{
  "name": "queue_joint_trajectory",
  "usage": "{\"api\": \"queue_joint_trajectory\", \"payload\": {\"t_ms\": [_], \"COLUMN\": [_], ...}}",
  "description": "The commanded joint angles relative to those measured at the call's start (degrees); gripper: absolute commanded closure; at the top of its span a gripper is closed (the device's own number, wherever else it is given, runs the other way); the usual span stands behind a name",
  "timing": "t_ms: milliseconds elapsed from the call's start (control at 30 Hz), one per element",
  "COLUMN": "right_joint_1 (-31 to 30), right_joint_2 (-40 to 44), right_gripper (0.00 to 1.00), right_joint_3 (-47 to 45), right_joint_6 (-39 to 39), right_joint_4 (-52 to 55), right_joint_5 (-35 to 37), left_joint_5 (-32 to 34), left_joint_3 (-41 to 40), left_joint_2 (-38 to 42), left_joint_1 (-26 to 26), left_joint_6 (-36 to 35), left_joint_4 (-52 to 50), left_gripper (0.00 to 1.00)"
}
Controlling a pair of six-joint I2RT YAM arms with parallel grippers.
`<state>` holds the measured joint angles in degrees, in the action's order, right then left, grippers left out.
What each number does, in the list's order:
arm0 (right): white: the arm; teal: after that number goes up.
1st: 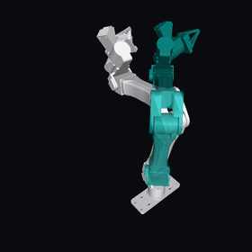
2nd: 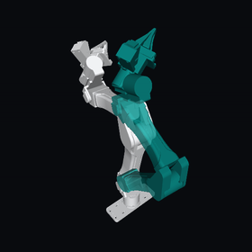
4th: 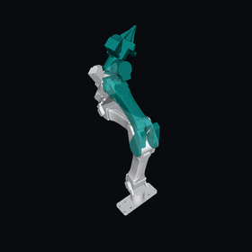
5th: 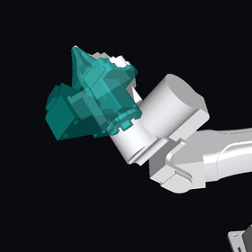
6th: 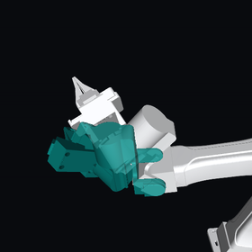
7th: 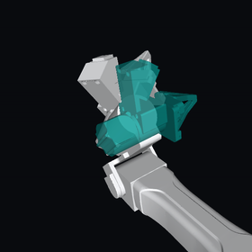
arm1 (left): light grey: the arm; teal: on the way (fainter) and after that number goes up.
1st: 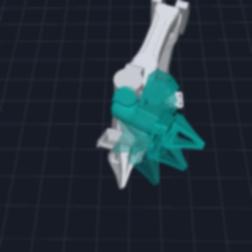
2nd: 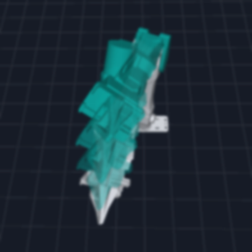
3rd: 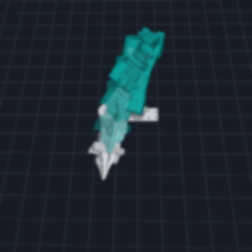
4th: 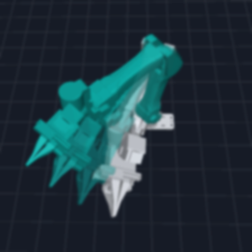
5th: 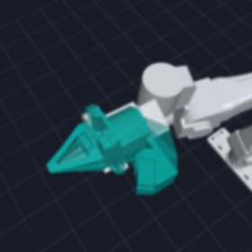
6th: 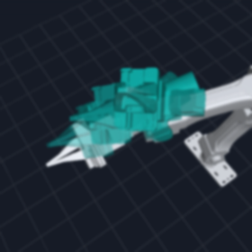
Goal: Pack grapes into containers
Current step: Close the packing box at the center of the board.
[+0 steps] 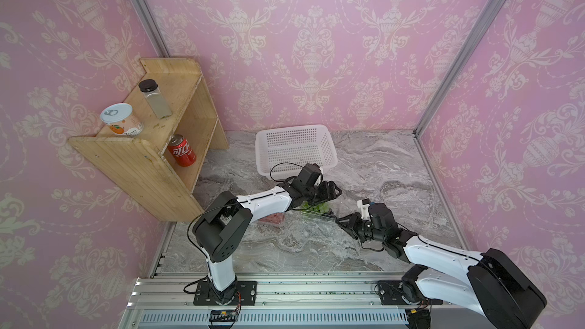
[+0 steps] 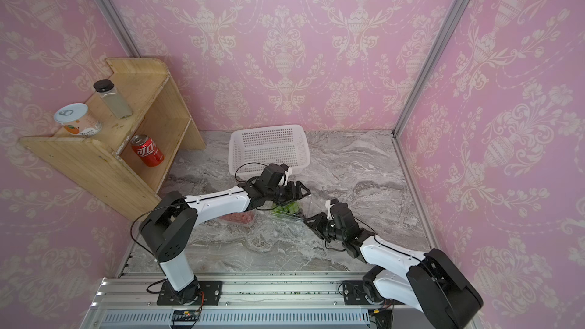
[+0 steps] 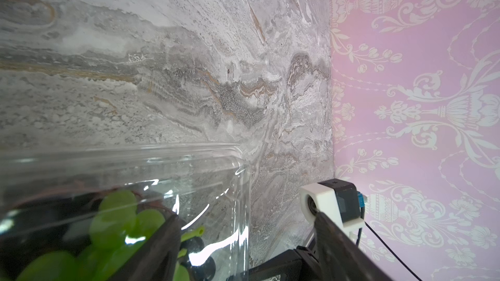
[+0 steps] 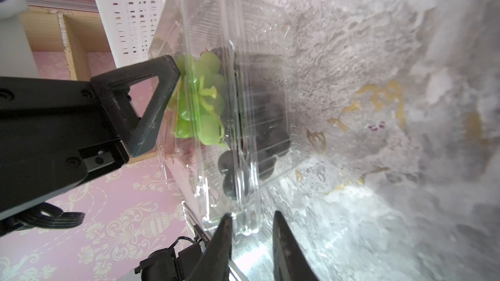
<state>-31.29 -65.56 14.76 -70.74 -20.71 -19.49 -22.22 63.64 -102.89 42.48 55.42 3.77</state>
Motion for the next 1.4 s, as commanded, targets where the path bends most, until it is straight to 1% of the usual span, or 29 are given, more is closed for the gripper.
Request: {"api": "queue_joint_trajectory", "payload": {"t_ms": [0,800,1033,1267,1367], "right_joint_1": [-0.2,2.2,2.5,2.8,3.0], "right_joint_2": [-1.0,-0.2,-1.4,-1.7,-1.8], "right_gripper": [0.73,0.73,0.73,0.78,0.83], "right_joint_3": [1.7,2.9,3.4,3.9,4.1], "right_joint_6": [0.7,2.1,2.4,2.8,2.9], "right_joint_4": [0.4,2.5,2.0,2.3,2.5], "right_joint_5": [2.4,2.0,1.5,1.9,2.0], "left_joint_5": [-0.4,-0.7,-0.9,-0.9,-0.9], "left_joint_3": [-2.4,-2.5,-2.5,-2.6,-2.7], "left_joint_2": [-2.6,-2.7,-2.8,-2.7,-2.7], "left_joint_1": [-0.3,-0.4,-0.3,-0.4,-0.3], "left_joint_6": [1.0,0.8,0.9,0.9,0.9], "left_joint_4": [-5.6,-5.6,-5.6,-5.6,-5.6], "left_gripper": [0.21,0.21,0.21,0.21,0.21]}}
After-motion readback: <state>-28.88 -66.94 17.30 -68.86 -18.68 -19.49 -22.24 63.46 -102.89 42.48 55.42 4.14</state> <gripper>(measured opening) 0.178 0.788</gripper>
